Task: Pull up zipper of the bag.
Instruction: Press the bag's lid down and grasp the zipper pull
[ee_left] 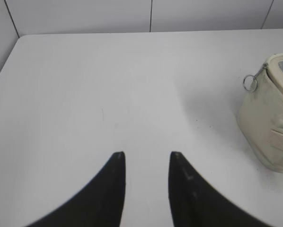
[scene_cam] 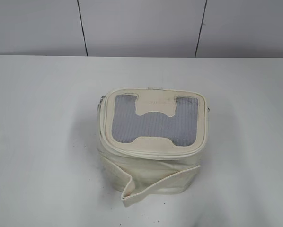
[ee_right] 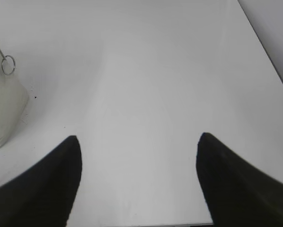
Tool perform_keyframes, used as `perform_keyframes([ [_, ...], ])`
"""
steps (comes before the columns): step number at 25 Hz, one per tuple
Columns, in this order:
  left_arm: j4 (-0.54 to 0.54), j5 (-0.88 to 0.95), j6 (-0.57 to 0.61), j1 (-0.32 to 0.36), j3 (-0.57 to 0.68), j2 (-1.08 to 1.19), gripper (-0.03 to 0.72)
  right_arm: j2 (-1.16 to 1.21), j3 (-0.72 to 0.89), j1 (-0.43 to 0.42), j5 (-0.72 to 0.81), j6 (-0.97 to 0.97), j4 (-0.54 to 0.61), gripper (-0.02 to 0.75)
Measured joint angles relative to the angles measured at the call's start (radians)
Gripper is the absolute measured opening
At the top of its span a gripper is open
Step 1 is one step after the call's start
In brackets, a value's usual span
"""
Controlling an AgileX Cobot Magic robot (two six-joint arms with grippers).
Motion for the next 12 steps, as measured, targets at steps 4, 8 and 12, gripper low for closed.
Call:
perform_keyframes([
  [4, 0.000, 0.000, 0.000, 0.000, 0.000, 0.000, 0.246, 0.000, 0.000, 0.000, 0.000, 0.000, 0.000, 0.587],
  [8, 0.000, 0.000, 0.000, 0.000, 0.000, 0.000, 0.246, 0.000, 0.000, 0.000, 0.000, 0.000, 0.000, 0.587],
  [12, 0.000, 0.000, 0.000, 0.000, 0.000, 0.000, 0.246, 0.000, 0.000, 0.000, 0.000, 0.000, 0.000, 0.587],
])
